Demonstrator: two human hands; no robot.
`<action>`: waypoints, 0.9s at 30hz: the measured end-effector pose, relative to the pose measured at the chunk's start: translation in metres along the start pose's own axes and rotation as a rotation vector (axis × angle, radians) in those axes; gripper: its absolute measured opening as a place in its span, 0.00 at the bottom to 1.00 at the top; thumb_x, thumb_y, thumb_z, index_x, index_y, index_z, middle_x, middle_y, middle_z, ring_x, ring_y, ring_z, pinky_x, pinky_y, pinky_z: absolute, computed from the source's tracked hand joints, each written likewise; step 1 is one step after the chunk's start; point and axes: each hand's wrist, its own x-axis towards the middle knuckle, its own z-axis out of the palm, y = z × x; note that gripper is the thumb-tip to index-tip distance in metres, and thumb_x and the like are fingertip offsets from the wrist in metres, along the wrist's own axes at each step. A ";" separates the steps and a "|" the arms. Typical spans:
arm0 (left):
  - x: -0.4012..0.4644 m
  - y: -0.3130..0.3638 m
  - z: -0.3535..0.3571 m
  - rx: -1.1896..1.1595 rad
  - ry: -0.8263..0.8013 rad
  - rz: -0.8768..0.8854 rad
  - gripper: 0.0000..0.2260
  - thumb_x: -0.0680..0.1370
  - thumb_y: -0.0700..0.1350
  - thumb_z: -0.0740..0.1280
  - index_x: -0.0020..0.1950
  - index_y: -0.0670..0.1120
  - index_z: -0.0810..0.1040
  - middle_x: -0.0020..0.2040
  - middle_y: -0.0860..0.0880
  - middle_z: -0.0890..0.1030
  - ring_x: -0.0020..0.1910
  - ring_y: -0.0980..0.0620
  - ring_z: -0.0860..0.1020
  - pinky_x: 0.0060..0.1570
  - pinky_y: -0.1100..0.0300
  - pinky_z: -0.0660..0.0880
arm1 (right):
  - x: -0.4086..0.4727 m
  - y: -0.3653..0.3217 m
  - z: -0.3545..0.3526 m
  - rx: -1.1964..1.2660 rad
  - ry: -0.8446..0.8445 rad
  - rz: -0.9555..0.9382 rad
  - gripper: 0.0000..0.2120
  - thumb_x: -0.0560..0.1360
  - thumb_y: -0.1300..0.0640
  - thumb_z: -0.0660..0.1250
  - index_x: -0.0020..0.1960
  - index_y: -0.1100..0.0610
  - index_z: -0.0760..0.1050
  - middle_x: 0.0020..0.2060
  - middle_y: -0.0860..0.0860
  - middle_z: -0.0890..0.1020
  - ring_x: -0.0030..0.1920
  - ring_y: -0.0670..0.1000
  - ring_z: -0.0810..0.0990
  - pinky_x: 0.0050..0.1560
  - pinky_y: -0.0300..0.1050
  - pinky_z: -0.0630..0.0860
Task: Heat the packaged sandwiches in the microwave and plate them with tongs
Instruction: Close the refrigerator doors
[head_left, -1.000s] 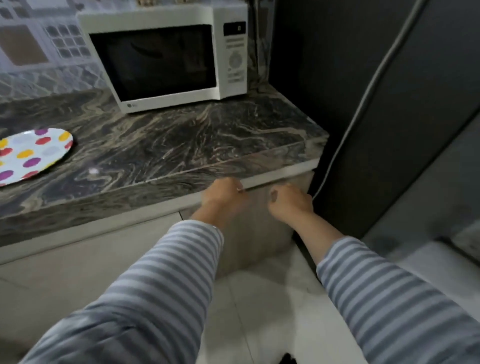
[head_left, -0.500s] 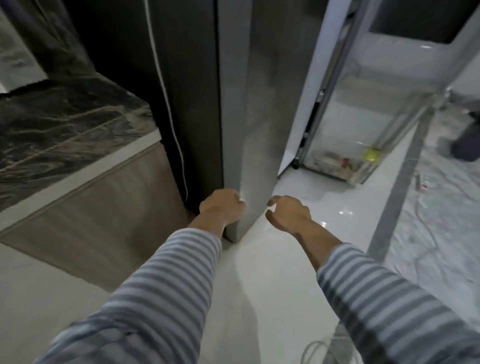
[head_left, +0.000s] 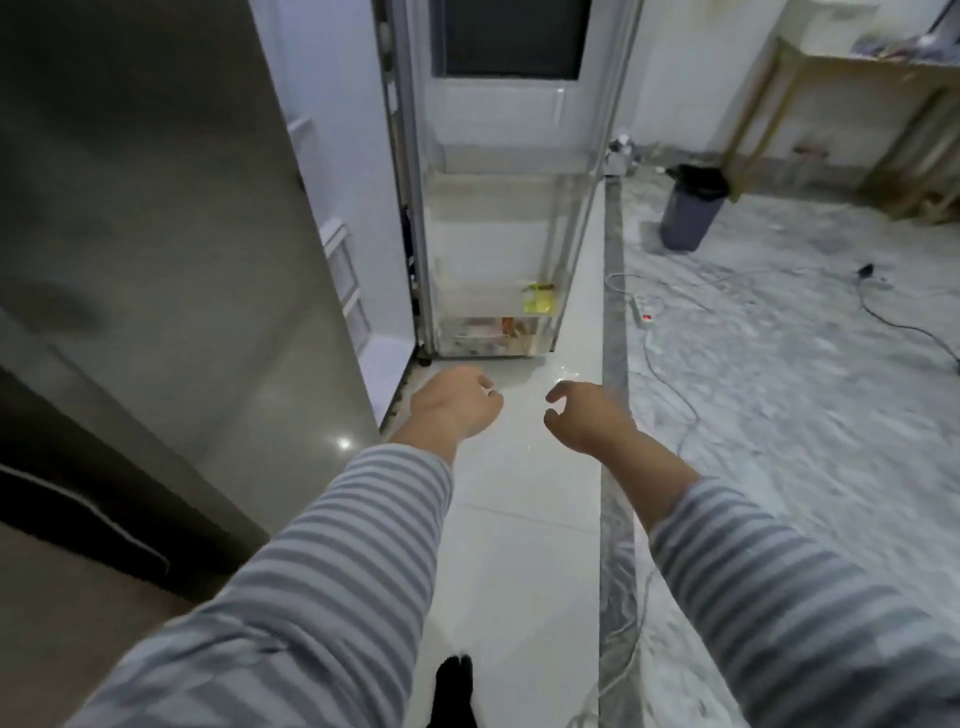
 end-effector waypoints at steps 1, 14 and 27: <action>0.019 0.013 -0.004 0.013 -0.010 0.025 0.16 0.78 0.53 0.59 0.64 0.54 0.74 0.65 0.52 0.75 0.64 0.49 0.73 0.62 0.55 0.70 | 0.013 0.006 -0.009 0.017 0.013 0.023 0.18 0.77 0.52 0.59 0.67 0.49 0.71 0.62 0.52 0.77 0.63 0.55 0.73 0.62 0.50 0.71; 0.228 0.212 -0.028 -0.015 0.028 0.237 0.11 0.76 0.52 0.62 0.56 0.56 0.78 0.57 0.53 0.79 0.57 0.47 0.78 0.58 0.56 0.73 | 0.178 0.114 -0.151 0.134 0.247 0.163 0.17 0.75 0.51 0.61 0.64 0.48 0.74 0.62 0.51 0.78 0.63 0.54 0.74 0.61 0.51 0.72; 0.413 0.402 -0.056 -0.082 0.470 0.180 0.13 0.77 0.50 0.62 0.60 0.55 0.77 0.62 0.51 0.76 0.59 0.47 0.75 0.55 0.54 0.73 | 0.396 0.219 -0.337 0.019 0.328 -0.139 0.16 0.77 0.51 0.61 0.63 0.48 0.74 0.58 0.52 0.79 0.59 0.55 0.76 0.56 0.49 0.74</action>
